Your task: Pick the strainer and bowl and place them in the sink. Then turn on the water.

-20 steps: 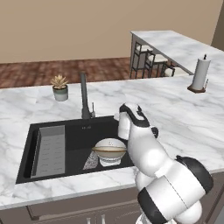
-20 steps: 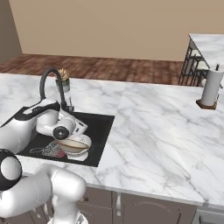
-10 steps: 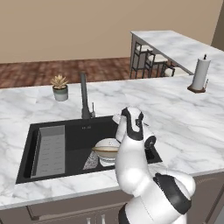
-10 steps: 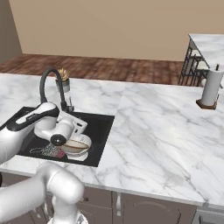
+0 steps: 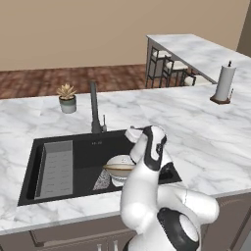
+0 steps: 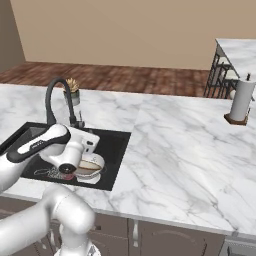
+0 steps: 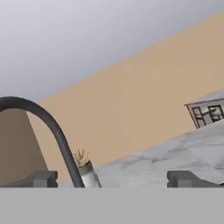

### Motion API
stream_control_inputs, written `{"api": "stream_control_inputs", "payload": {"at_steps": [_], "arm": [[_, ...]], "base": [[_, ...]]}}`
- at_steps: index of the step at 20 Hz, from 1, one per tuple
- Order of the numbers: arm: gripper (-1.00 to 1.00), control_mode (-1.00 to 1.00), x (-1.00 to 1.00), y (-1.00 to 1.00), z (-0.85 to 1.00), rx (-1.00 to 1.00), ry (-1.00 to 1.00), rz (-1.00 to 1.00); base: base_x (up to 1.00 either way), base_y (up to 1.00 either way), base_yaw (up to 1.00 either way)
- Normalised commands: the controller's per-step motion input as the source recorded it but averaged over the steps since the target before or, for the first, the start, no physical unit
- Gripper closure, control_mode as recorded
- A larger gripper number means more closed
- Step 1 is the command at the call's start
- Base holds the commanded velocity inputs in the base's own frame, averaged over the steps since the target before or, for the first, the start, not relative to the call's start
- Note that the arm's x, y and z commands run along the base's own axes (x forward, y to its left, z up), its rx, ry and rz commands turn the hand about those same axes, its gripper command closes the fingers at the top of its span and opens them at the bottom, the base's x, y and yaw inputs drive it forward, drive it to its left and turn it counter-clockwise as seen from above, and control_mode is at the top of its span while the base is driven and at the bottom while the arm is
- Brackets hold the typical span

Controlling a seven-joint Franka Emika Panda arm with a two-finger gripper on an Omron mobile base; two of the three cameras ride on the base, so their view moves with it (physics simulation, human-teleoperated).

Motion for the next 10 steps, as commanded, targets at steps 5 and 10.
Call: {"api": "stream_control_inputs", "payload": {"at_steps": [5, 10], "arm": [[-1.0, -1.0, 0.0, 0.08, 0.11, -0.04, -0.05, 0.06], [-1.0, -1.0, 0.0, 0.11, 0.29, -0.03, 0.02, 0.03]], "base": [[0.0, 0.0, 0.0], [0.0, 0.0, 0.0]]}}
